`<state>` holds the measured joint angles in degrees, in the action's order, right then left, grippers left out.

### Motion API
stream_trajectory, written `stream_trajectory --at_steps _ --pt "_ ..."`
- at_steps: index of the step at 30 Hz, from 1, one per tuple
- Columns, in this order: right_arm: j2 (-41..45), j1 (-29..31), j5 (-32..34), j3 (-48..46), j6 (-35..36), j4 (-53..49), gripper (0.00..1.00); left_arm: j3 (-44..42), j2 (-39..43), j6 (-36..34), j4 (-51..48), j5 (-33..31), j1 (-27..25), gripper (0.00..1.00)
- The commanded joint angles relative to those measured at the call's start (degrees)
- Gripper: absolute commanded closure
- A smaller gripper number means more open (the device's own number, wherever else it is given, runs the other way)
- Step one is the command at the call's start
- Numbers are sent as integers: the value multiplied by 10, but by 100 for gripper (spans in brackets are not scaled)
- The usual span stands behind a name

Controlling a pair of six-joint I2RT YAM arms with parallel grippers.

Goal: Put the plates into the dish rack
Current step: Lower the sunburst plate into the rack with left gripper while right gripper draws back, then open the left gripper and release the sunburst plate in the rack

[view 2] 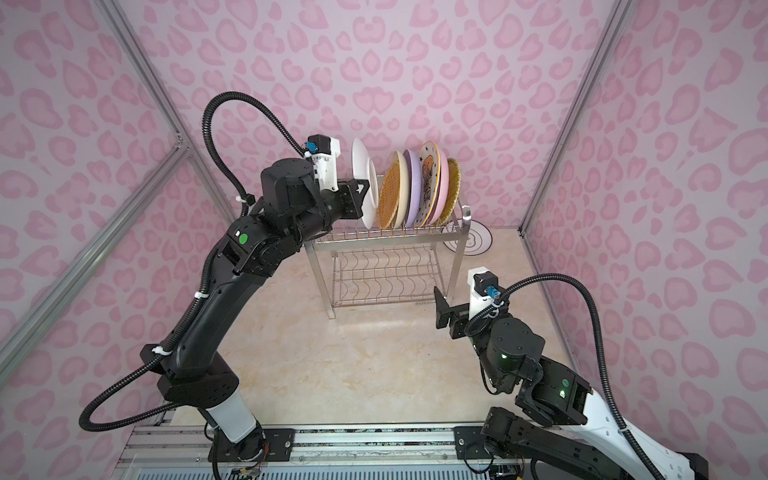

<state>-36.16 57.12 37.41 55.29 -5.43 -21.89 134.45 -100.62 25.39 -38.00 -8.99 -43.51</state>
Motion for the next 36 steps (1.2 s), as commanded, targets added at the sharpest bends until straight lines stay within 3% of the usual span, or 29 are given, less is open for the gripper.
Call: stream_trajectory --at_steps 1,19,30,36 --pt "2 -1 -2 -4 -9 -4 1 -1 -8 -5 44 -9 1 97" --pt "5 -6 -19 -19 -26 -12 1 0 -55 -17 51 -57 2 97" --pt "5 -8 -25 -27 -39 -15 1 -3 -70 -25 58 -47 6 97" --pt "10 -8 -24 -30 -43 -18 1 -4 -72 -22 55 -65 8 92"
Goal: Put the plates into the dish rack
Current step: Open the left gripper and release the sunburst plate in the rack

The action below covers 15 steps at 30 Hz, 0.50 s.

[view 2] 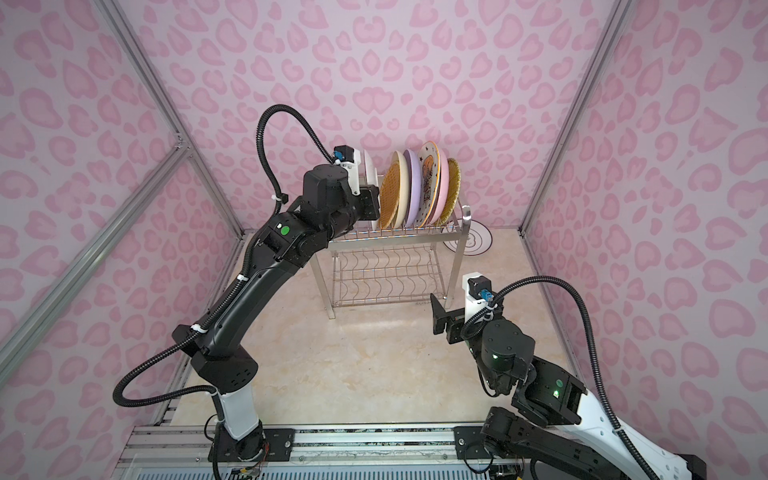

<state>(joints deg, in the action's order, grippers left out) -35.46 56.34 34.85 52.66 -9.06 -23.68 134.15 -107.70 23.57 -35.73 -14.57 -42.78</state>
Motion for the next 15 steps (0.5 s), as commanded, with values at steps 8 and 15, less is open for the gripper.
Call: stream_trajectory --at_steps 8,15 --pt "7 -1 2 -8 -10 -2 1 0 -8 4 32 6 12 83" --pt "11 -2 4 -13 -13 -2 1 0 -11 11 32 12 14 82"
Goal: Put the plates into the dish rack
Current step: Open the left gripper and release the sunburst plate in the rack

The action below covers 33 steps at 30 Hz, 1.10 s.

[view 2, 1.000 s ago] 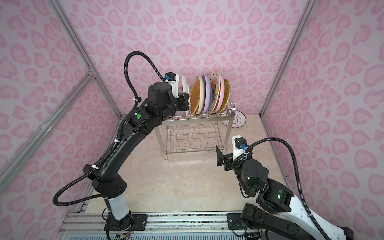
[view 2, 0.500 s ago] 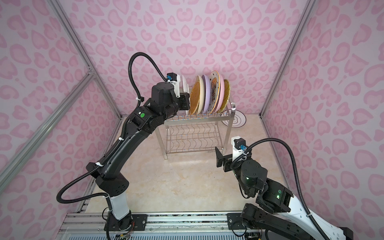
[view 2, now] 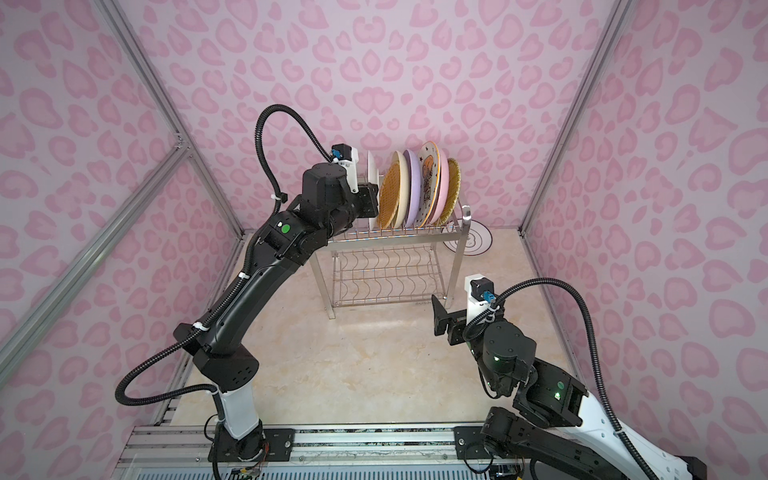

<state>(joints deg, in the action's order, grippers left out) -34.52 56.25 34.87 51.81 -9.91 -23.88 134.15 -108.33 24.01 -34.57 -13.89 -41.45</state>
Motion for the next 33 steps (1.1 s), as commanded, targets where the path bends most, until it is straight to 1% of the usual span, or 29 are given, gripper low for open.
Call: stream_trajectory --at_steps 1,6,7,9,12,18,23,26,28,31,33 --pt "2 -1 4 -5 -4 0 1 0 -4 8 20 8 1 80" --pt "5 -1 4 -4 -7 -2 1 1 8 16 21 19 2 65" --pt "6 -1 3 -4 -7 -1 1 1 13 17 21 19 1 60" --pt "6 -1 3 -4 -9 -3 1 1 21 17 20 18 1 54" --pt "3 -3 2 -2 -12 -6 1 0 34 17 20 20 3 50" --pt "2 -7 3 7 -22 -10 1 -9 60 15 19 21 2 47" --pt "-9 -28 -1 25 -38 -24 1 -37 107 22 30 43 3 39" --pt "-22 -63 -10 39 -57 -38 1 -76 149 27 43 72 4 33" --pt "-27 -102 -36 49 -73 -45 1 -116 184 31 57 86 4 27" --pt "-31 -190 -96 63 -98 -57 1 -202 249 37 95 123 6 18" --pt "-36 -265 -158 69 -123 -58 1 -272 301 44 131 139 7 9"
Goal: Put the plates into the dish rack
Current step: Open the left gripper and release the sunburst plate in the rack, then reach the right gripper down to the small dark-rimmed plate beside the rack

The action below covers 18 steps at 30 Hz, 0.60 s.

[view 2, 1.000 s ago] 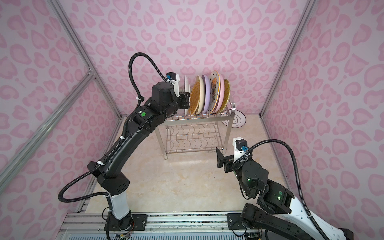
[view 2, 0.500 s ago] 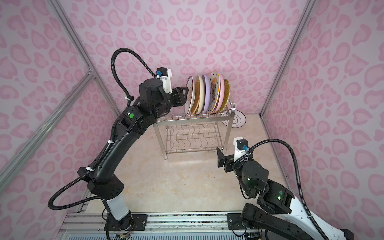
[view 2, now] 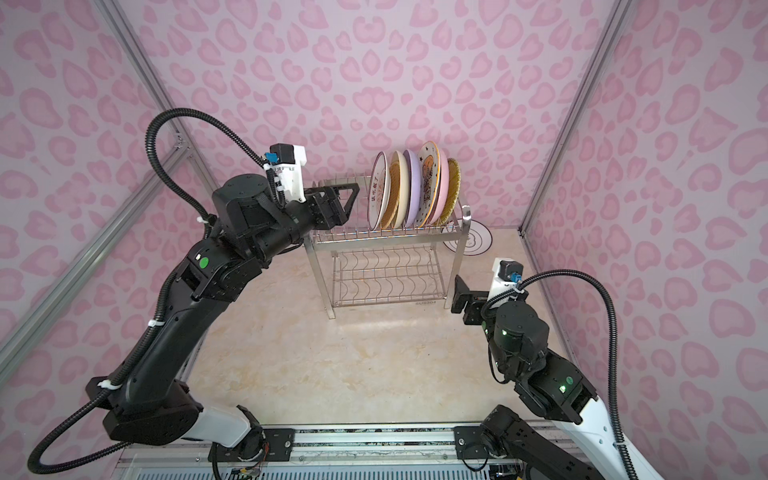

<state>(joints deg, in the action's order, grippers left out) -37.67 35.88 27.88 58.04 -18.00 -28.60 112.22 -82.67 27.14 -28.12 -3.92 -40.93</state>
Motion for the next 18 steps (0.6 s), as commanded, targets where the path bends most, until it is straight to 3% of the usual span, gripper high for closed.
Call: stream_trajectory --at_steps 1,3,5,10,13,18 --pt "-10 -106 -130 9 -59 -11 1 -91 73 16 88 48 2 6" --pt "-25 -191 -215 9 -94 -5 1 -157 127 21 123 57 2 0" --pt "-34 -285 -311 -6 -142 18 1 -219 181 23 150 64 3 3" --pt "-53 -474 -467 -79 -288 123 1 -304 270 24 160 74 3 3" --pt "-76 -530 -508 -140 -382 215 1 -335 303 17 151 95 4 3" --pt "-142 -535 -492 -199 -457 347 1 -425 358 17 156 115 3 3"
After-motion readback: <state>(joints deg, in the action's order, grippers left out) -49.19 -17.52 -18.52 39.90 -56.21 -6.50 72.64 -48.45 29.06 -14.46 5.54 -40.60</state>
